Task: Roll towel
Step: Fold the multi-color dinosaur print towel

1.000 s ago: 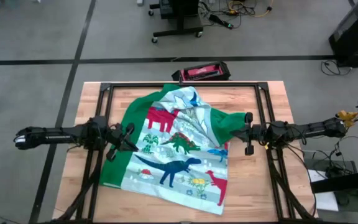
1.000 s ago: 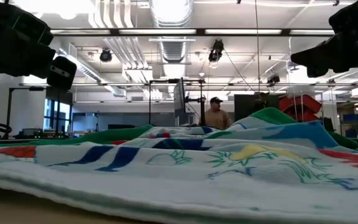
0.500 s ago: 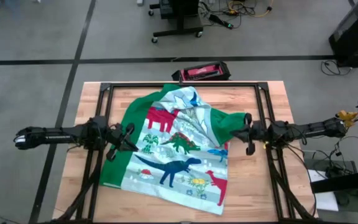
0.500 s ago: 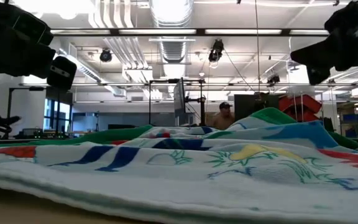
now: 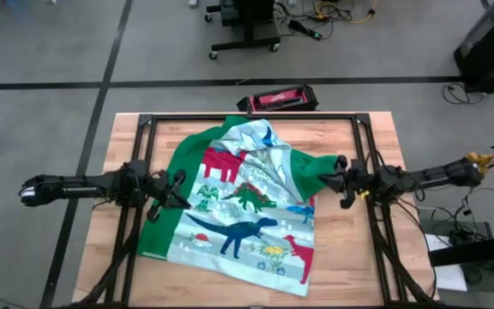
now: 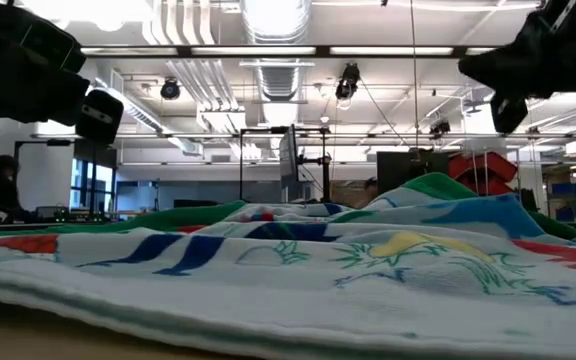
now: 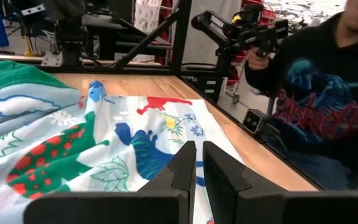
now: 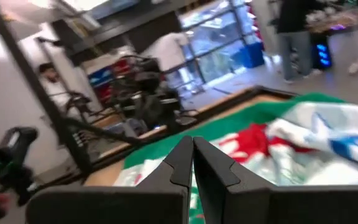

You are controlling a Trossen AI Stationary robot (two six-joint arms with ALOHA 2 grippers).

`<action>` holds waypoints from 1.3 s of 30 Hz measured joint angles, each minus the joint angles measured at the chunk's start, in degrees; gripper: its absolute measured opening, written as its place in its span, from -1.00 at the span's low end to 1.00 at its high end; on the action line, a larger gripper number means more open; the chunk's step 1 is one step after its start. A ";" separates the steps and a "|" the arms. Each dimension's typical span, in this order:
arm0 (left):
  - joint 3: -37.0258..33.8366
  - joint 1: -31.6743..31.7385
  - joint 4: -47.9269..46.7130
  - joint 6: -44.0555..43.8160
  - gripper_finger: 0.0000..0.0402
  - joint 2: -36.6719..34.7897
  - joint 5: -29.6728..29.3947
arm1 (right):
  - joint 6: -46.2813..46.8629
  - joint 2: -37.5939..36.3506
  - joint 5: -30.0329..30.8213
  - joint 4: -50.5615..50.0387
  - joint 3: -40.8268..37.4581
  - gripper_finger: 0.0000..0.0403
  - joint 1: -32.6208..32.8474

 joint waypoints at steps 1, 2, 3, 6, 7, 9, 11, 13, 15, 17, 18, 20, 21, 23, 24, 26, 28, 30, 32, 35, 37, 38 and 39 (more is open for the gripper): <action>0.00 0.01 0.45 0.15 -0.93 -0.01 -1.77 | -0.34 2.65 -0.27 1.93 0.08 -1.00 0.31; 0.00 0.03 0.92 0.16 -0.93 -0.02 -3.52 | -0.36 5.60 -0.37 3.23 0.18 -1.00 0.56; 0.00 0.02 1.67 0.01 -0.93 -0.02 -5.02 | -0.18 8.68 -0.25 3.53 0.61 -1.00 0.77; 0.00 0.03 5.79 -5.53 -0.93 0.00 -6.17 | 1.50 19.00 1.06 4.68 3.44 -1.00 1.34; 0.00 0.02 8.02 -8.05 -0.93 0.00 -6.19 | 1.96 22.64 1.53 4.78 5.02 -1.00 1.54; 0.01 0.03 12.39 -11.25 -0.93 -0.02 -6.89 | 2.05 30.36 1.67 4.88 8.86 -1.00 2.00; 0.03 0.00 15.77 -11.77 -0.93 -0.02 -9.86 | 1.19 37.94 1.65 4.71 12.88 -1.00 2.82; 0.04 0.00 16.40 -11.88 -0.93 -0.01 -14.81 | -1.17 45.07 0.71 4.41 17.04 -1.00 4.25; 0.04 0.01 15.99 -12.17 -0.93 1.00 -17.87 | -3.10 50.98 -1.07 4.29 20.40 -1.00 6.28; 0.04 -0.71 15.79 -14.87 -0.93 3.53 -18.15 | -3.23 55.15 -1.46 3.91 22.96 -1.00 8.69; 0.04 -1.54 15.88 -16.55 -0.93 5.12 -18.02 | -3.24 56.54 -1.58 3.34 23.99 -1.00 9.92; 0.04 -4.21 16.00 -19.52 -0.93 8.83 -18.70 | -3.13 58.37 -2.82 -0.86 26.29 -1.00 12.50; 0.04 -6.10 16.00 -20.68 -0.93 11.00 -20.49 | -2.58 59.06 -2.99 -4.28 27.30 -1.00 13.92; 0.08 -10.51 15.85 -21.81 -0.93 15.39 -25.46 | -1.46 60.20 -3.14 -12.63 29.85 -1.00 16.36; 0.31 -12.95 15.51 -22.12 -0.93 17.73 -27.67 | -0.83 60.78 -3.09 -16.57 31.29 -1.00 17.45; 1.56 -18.13 15.56 -22.74 -0.93 22.46 -32.21 | 0.33 62.27 -2.59 -22.76 33.96 -1.00 18.89; 3.41 -23.04 15.67 -23.01 -0.93 27.03 -36.95 | 1.63 64.61 -2.49 -25.57 35.77 -1.00 19.25; 5.70 -27.08 15.47 -23.05 -0.93 31.84 -40.91 | 2.41 67.92 -2.58 -25.76 37.03 -1.00 19.17; 7.80 -29.87 14.20 -23.48 -0.93 36.44 -43.62 | 2.41 72.02 -2.94 -25.81 38.37 -1.00 19.14; 10.52 -30.81 9.93 -26.27 -0.93 43.16 -44.75 | 1.22 78.08 -2.97 -25.87 41.06 -1.00 18.50; 11.52 -30.46 5.79 -29.08 -0.93 47.40 -44.80 | -0.19 81.67 -2.40 -24.36 44.23 -1.00 17.24; 11.84 -29.95 4.27 -29.90 -0.93 49.72 -44.77 | -1.13 83.40 -1.85 -23.72 45.95 -1.00 16.47; 11.96 -29.19 3.52 -30.44 -0.93 51.77 -44.85 | -2.69 85.01 -1.49 -23.06 47.66 -1.00 15.61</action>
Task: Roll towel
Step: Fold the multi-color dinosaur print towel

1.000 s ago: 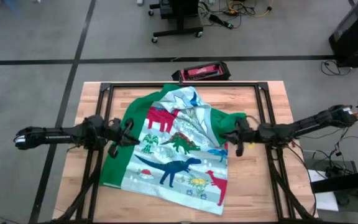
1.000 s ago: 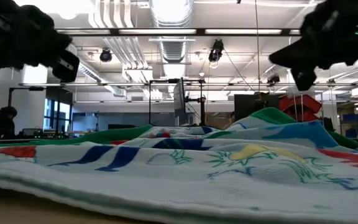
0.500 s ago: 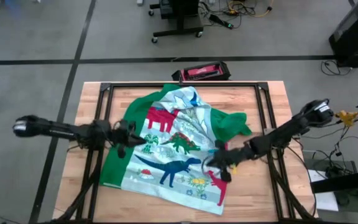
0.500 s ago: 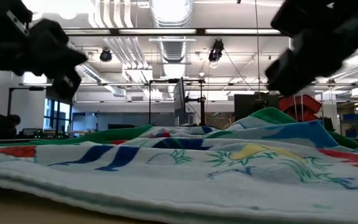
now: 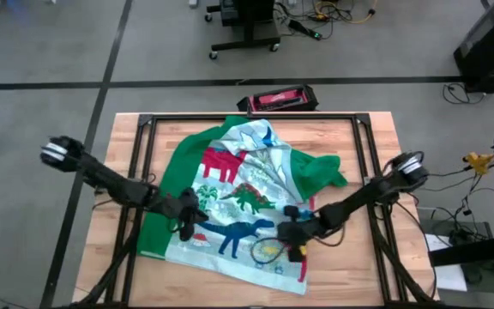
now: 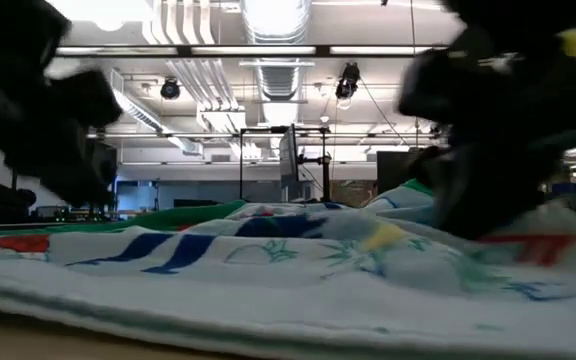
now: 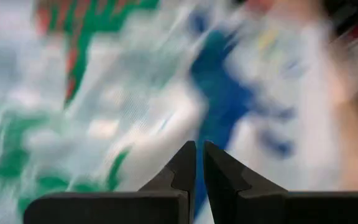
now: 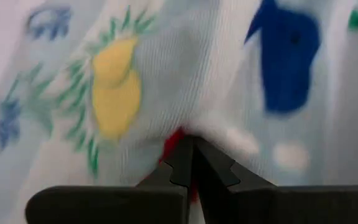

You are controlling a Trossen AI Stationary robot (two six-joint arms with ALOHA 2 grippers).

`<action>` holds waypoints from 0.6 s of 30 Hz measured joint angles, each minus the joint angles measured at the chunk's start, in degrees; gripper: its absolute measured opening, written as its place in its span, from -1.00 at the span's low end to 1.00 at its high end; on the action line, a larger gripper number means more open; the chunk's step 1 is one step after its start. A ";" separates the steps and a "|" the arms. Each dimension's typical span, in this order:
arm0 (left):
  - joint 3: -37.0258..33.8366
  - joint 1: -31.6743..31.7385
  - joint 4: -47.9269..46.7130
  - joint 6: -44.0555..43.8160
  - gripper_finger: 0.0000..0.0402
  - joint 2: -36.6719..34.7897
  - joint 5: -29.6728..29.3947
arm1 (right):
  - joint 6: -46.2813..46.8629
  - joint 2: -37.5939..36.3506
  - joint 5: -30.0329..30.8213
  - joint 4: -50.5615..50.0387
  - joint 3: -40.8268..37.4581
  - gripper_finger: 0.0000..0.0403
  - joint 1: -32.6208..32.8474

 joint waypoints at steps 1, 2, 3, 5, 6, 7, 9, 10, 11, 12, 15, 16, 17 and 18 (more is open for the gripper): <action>0.00 1.01 -0.25 -0.37 -0.93 1.91 -0.27 | -2.07 1.71 0.42 0.77 1.84 -1.00 -0.94; 0.00 2.31 0.16 -0.49 -0.93 3.93 -0.76 | -4.41 3.40 0.51 1.83 3.69 -1.00 -1.93; 0.31 3.88 1.03 -0.30 -0.93 5.78 -1.22 | -6.56 4.91 0.40 2.94 5.60 -1.00 -2.99; 0.56 7.65 2.40 2.14 -0.93 8.90 -3.28 | -10.71 7.92 -0.21 3.91 9.97 -1.00 -5.17; 0.62 9.87 2.98 4.62 -0.93 10.01 -5.35 | -12.72 9.03 -1.14 4.10 12.32 -1.00 -5.97; 0.72 12.01 2.94 7.47 -0.93 10.88 -7.97 | -14.26 9.90 -1.72 4.07 14.70 -1.00 -6.62; 1.21 16.60 1.51 14.33 -0.93 11.49 -13.94 | -16.25 10.67 -2.33 3.59 18.85 -1.00 -7.34; 1.57 18.71 0.50 18.01 -0.93 11.22 -16.36 | -17.00 10.83 -2.48 2.83 20.69 -1.00 -7.42; 2.28 20.69 -0.47 22.03 -0.93 10.84 -18.46 | -17.47 10.84 -2.52 1.72 22.15 -1.00 -7.40; 3.07 22.51 -1.71 26.00 -0.93 10.33 -19.80 | -18.15 10.45 -2.53 -0.47 23.35 -1.00 -7.33; 7.33 26.38 -5.39 34.91 -0.93 8.03 -20.25 | -18.09 8.26 -1.98 -11.00 25.34 -1.00 -7.22; 9.50 26.93 -7.57 36.33 -0.93 7.15 -20.36 | -17.16 6.96 -0.82 -15.09 25.41 -1.00 -7.10; 11.91 27.07 -10.54 37.09 -0.93 6.54 -20.40 | -16.02 5.54 0.96 -19.40 25.15 -1.00 -6.96; 14.27 27.05 -14.32 37.29 -0.93 5.93 -20.33 | -14.64 4.01 2.83 -22.75 24.54 -1.00 -6.94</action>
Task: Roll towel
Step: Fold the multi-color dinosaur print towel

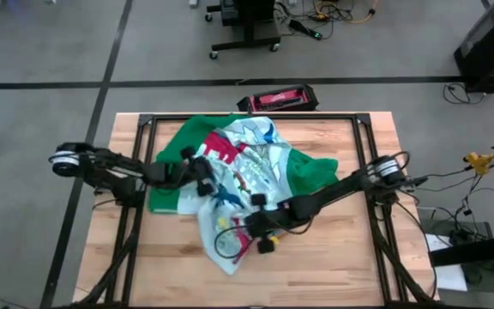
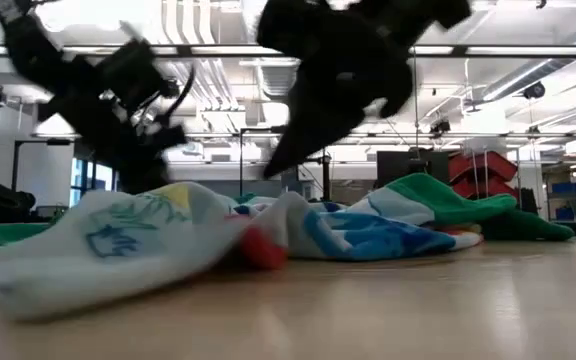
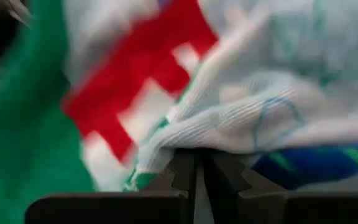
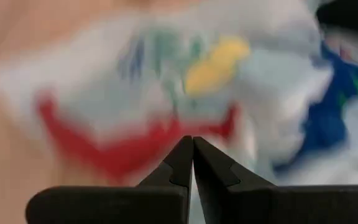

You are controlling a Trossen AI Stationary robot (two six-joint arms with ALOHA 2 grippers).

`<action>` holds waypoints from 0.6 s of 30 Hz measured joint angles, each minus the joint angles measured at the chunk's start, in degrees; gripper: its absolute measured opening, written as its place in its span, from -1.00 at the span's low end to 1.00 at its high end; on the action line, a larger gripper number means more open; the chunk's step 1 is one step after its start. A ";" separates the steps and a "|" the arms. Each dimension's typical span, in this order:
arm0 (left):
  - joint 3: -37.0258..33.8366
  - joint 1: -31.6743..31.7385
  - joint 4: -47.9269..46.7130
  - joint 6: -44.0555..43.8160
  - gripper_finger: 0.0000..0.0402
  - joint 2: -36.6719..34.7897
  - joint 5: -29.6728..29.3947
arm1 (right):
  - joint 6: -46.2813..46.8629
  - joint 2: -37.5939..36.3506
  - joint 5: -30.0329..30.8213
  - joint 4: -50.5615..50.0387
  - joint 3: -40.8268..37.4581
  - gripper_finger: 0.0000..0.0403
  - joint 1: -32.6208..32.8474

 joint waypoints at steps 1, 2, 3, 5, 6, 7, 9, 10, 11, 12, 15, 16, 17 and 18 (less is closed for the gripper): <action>2.24 -0.18 -4.21 -0.23 -0.93 -0.58 0.21 | 1.11 -1.58 1.97 -2.53 -0.86 -1.00 -0.02; 4.65 -0.64 -8.13 -1.66 -0.93 -1.06 1.32 | 2.18 -3.56 4.26 -4.68 -2.21 -1.00 -0.03; 6.93 -1.16 -10.47 -3.78 -0.93 -1.45 2.79 | 3.18 -5.74 6.50 -6.65 -3.98 -1.00 -0.05; 10.39 -2.67 -12.03 -9.39 -0.93 -2.35 8.01 | 5.55 -10.42 10.95 -8.67 -8.12 -1.00 -0.41; 11.51 -3.67 -12.47 -11.34 -0.93 -2.63 10.98 | 6.78 -12.82 13.06 -8.60 -10.52 -1.00 -0.70; 12.37 -4.90 -12.75 -12.51 -0.93 -2.61 13.74 | 8.03 -15.17 14.89 -8.34 -13.19 -1.00 -1.00; 13.64 -8.15 -12.60 -13.86 -0.93 -2.07 16.66 | 10.44 -19.10 17.64 -8.42 -18.77 -1.00 -2.21; 13.78 -10.02 -12.60 -14.95 -0.93 -2.02 16.67 | 11.59 -20.63 18.30 -7.85 -21.15 -1.00 -3.05; 13.80 -11.83 -12.04 -16.23 -0.93 -1.54 16.26 | 12.90 -22.01 18.60 -7.22 -23.53 -1.00 -3.89; 13.82 -13.51 -9.83 -17.48 -0.93 -0.63 15.61 | 14.26 -23.13 18.69 -7.06 -25.65 -1.00 -4.90; 11.47 -18.69 -1.77 -21.06 -0.93 2.73 14.71 | 19.22 -24.24 18.71 -5.61 -30.64 -1.00 -7.25; 10.91 -20.19 1.41 -22.47 -0.93 5.00 14.65 | 20.67 -24.24 18.35 -5.47 -31.86 -1.00 -7.65; 10.49 -21.57 4.60 -24.14 -0.93 7.54 14.67 | 21.98 -24.24 17.02 -5.99 -32.87 -1.00 -7.84; 9.98 -23.03 6.22 -26.29 -0.93 9.83 14.86 | 22.97 -24.22 14.73 -6.66 -33.54 -1.00 -7.88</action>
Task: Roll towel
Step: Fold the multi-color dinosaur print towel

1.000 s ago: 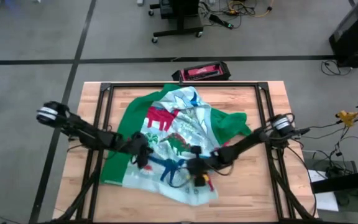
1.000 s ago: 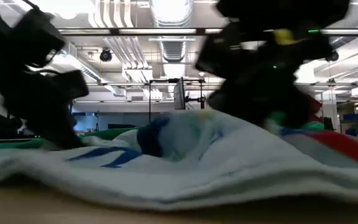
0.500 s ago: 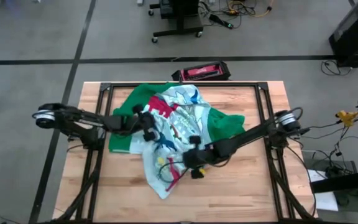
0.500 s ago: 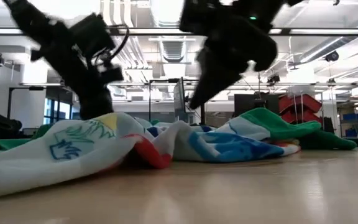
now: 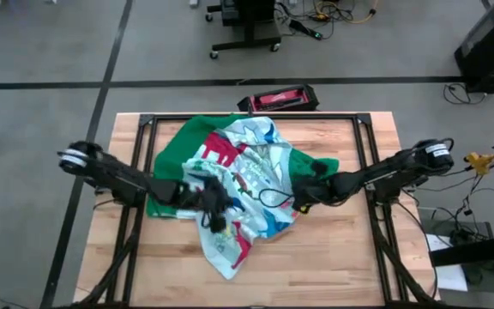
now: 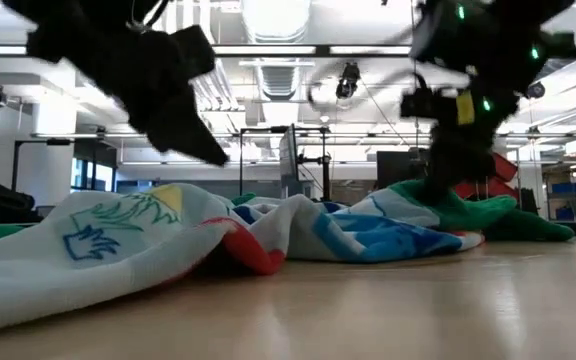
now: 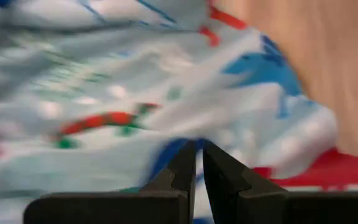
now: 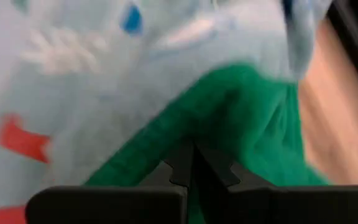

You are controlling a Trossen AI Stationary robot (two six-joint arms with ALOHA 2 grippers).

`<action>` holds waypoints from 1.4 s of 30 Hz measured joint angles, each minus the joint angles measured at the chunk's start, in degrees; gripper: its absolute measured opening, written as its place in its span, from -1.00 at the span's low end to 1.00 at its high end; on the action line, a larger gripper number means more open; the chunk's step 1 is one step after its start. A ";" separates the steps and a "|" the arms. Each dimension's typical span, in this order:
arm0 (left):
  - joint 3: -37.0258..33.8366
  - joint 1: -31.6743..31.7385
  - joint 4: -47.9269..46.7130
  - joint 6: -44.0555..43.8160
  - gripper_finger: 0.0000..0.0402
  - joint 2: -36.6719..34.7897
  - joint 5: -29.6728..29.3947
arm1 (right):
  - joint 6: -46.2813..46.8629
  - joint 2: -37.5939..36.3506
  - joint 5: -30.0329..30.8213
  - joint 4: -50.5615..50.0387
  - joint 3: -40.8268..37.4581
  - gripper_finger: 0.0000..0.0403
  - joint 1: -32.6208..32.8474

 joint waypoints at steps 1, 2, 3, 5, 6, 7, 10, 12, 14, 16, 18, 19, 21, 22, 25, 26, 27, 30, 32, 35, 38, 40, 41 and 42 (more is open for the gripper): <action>-0.57 -1.40 -0.67 -2.54 -0.93 2.00 0.48 | 0.85 0.29 -2.76 -0.12 -0.24 -1.00 0.08; -0.76 -2.50 -1.50 -5.28 -0.93 4.71 1.44 | 2.11 0.37 -5.94 -0.75 -0.47 -1.00 0.51; -0.78 -3.26 -1.75 -8.26 -0.93 7.38 2.94 | 3.80 0.33 -8.75 -2.77 -0.76 -1.00 1.25; -0.89 -4.61 -2.33 -13.73 -0.93 10.14 4.85 | 6.89 0.59 -13.87 -7.87 -0.92 -1.00 3.32; -1.04 -5.03 -2.99 -16.02 -0.93 11.11 5.82 | 8.62 0.68 -15.96 -9.62 -0.90 -1.00 4.75; -0.92 -5.21 -3.96 -17.40 -0.93 11.94 6.47 | 10.89 0.63 -16.37 -11.65 -0.81 -1.00 6.53; -0.95 -5.69 -5.45 -18.64 -0.93 11.43 8.30 | 17.87 0.31 -20.92 -17.53 -0.72 -1.00 12.26; -0.65 -5.89 -11.82 -16.18 -0.93 9.09 10.56 | 21.65 -0.33 -23.40 -18.26 -0.22 -1.00 16.24; -0.61 -6.01 -17.19 -13.11 -0.93 5.57 11.60 | 23.54 -0.91 -21.77 -18.47 1.07 -1.00 20.10; -0.22 -5.39 -21.83 -11.09 -0.93 1.58 11.08 | 23.58 -2.19 -15.66 -18.10 2.55 -1.00 22.17; 0.24 -5.13 -23.39 -9.02 -0.93 -2.37 8.45 | 22.59 -3.00 -7.78 -17.80 3.58 -1.00 22.81; 0.81 -5.06 -22.60 -8.72 -0.93 -4.43 6.90 | 22.19 -3.08 -4.55 -17.84 3.96 -1.00 22.56; 2.54 -4.88 -21.58 -7.97 -0.93 -8.25 3.88 | 20.75 -3.80 0.24 -17.39 4.36 -1.00 20.65; 3.17 -4.99 -21.33 -7.45 -0.93 -9.49 2.84 | 19.97 -4.09 2.32 -17.08 4.43 -1.00 19.02; 4.39 -5.75 -21.83 -7.39 -0.93 -11.17 1.53 | 18.02 -3.38 3.99 -14.62 4.26 -1.00 13.08; 5.13 -5.98 -20.41 -7.35 -0.93 -11.40 1.40 | 16.95 -3.02 3.92 -14.42 4.15 -1.00 10.88; 5.78 -6.65 -18.23 -7.36 -0.93 -11.55 1.39 | 15.60 -2.60 3.96 -13.98 4.09 -1.00 8.84; 5.61 -8.64 -14.65 -8.74 -0.93 -9.11 1.39 | 10.34 -0.73 4.40 -10.50 2.95 -1.00 3.72; 5.15 -10.06 -13.30 -10.77 -0.93 -5.62 1.51 | 6.90 0.72 3.62 -8.34 2.02 -1.00 1.37; 5.02 -12.16 -12.94 -17.67 -0.93 0.59 1.36 | 5.42 2.74 -0.60 -7.69 0.95 -1.00 -0.04; 4.38 -14.17 -16.40 -27.21 -0.93 7.00 4.04 | 10.23 3.87 -8.98 -12.58 0.40 -1.00 1.00; 4.97 -15.06 -14.56 -33.42 -0.93 10.43 7.56 | 15.49 3.60 -13.49 -16.76 0.10 -1.00 3.80; 5.09 -15.73 -14.49 -36.25 -0.93 11.81 8.28 | 17.95 3.44 -15.38 -19.27 -0.01 -1.00 5.84; 5.09 -16.20 -14.89 -38.57 -0.93 12.57 9.47 | 20.37 2.95 -17.56 -21.77 -0.04 -1.00 8.34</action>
